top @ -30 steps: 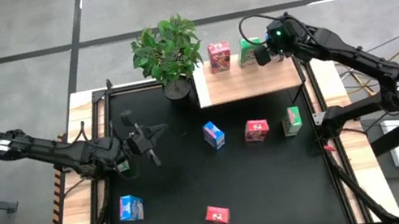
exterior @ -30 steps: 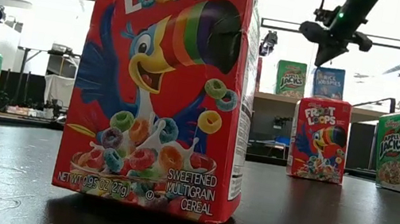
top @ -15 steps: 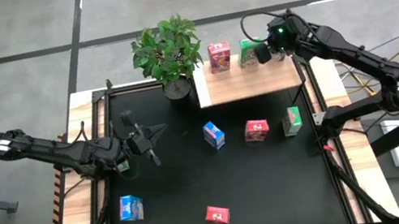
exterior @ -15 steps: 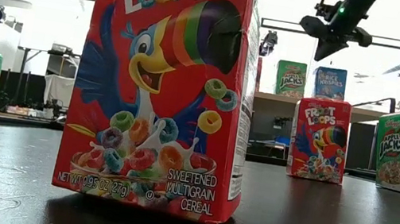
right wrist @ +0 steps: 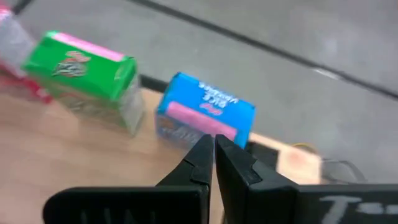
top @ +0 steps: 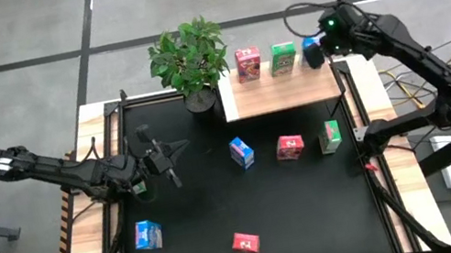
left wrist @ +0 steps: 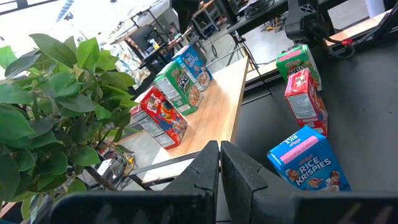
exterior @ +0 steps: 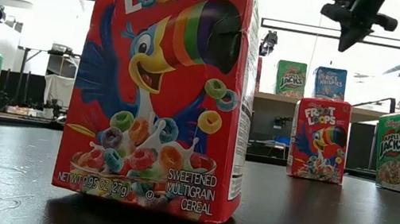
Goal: Stack cereal on shelf
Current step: Put the bottom right blue cereal box on the shelf, then put the top red cereal box on the shelf
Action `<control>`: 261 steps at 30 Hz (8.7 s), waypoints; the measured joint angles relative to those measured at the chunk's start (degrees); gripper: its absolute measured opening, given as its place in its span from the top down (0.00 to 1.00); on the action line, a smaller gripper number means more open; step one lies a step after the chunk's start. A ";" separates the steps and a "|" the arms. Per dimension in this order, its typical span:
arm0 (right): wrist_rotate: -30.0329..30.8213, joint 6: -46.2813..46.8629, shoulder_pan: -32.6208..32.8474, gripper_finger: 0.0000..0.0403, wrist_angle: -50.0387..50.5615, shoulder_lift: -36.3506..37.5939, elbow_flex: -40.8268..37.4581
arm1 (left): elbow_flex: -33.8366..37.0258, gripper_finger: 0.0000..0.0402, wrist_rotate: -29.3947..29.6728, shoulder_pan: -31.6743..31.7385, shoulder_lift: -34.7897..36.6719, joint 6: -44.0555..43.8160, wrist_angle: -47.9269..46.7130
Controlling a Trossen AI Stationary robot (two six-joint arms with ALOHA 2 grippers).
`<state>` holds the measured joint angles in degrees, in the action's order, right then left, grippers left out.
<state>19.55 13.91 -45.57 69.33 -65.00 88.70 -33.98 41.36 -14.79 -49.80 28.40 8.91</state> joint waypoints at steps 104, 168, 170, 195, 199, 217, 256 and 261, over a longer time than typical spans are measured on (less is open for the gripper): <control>-15.59 -7.77 42.84 0.36 -20.76 1.47 -34.38 | 0.15 1.00 -8.01 -2.16 0.00 -20.27 -0.55; -15.54 -23.66 20.86 0.71 0.66 -25.15 20.27 | 0.15 1.00 -7.92 -2.16 0.00 -15.39 -0.38; -15.52 -24.26 20.84 0.68 1.02 -26.74 21.64 | 0.15 1.00 -7.92 -2.16 0.00 -15.39 -0.39; -15.11 -20.60 22.52 0.51 3.64 -26.48 28.18 | 0.15 1.00 -7.93 -2.16 0.02 -15.37 -0.92; -15.54 -18.89 26.84 0.57 3.30 -24.17 26.33 | 0.15 1.00 -7.93 -2.16 0.01 -15.37 -0.92; 7.96 -10.99 39.25 0.97 -25.32 -19.87 -9.22 | 0.00 1.00 -7.94 -2.15 0.00 -11.98 -1.61; 7.47 -11.96 33.36 0.98 -42.23 -8.93 -23.60 | -0.07 1.00 -7.96 -2.16 -0.09 -11.45 -2.20; 8.97 -13.15 31.29 0.98 -44.42 -8.93 -25.33 | -0.07 1.00 -7.96 -2.16 -0.14 -11.39 -2.23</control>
<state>28.52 0.76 -14.28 24.91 -73.93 63.38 -34.04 33.41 -16.95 -49.93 17.02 6.68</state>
